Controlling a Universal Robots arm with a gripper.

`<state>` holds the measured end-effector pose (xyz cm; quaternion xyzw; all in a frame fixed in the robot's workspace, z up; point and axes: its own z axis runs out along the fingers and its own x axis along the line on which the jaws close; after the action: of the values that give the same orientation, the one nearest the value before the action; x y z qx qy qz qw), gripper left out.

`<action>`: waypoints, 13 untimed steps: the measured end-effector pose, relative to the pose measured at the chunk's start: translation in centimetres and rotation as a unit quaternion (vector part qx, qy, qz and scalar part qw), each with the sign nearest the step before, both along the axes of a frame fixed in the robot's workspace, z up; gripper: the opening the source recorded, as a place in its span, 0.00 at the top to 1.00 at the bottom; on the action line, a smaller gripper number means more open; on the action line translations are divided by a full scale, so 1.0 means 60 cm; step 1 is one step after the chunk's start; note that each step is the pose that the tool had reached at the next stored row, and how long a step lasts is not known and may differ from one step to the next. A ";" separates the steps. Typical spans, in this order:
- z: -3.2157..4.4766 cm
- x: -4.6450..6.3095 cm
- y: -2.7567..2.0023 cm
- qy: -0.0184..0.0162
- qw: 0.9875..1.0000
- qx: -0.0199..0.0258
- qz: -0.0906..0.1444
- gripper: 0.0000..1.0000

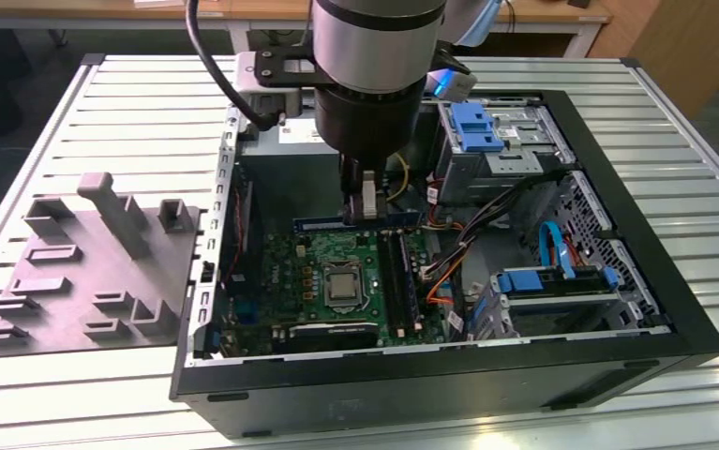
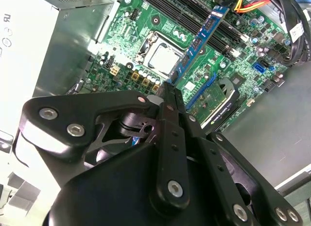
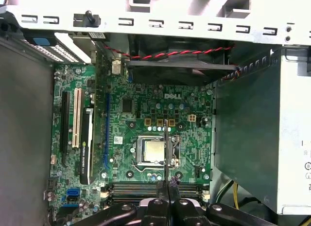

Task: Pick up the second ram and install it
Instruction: 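Insert the second ram into the second slot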

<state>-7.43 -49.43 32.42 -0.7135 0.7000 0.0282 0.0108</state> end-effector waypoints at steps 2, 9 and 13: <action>0.000 0.000 0.0000 0.000 1.000 0.000 0.000 0.89; 0.000 0.000 0.0000 0.000 1.000 0.000 0.000 0.89; -0.001 0.000 0.0000 0.000 1.000 0.000 -0.008 0.89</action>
<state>-7.43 -49.43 32.38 -0.7077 0.7059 0.0282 0.0110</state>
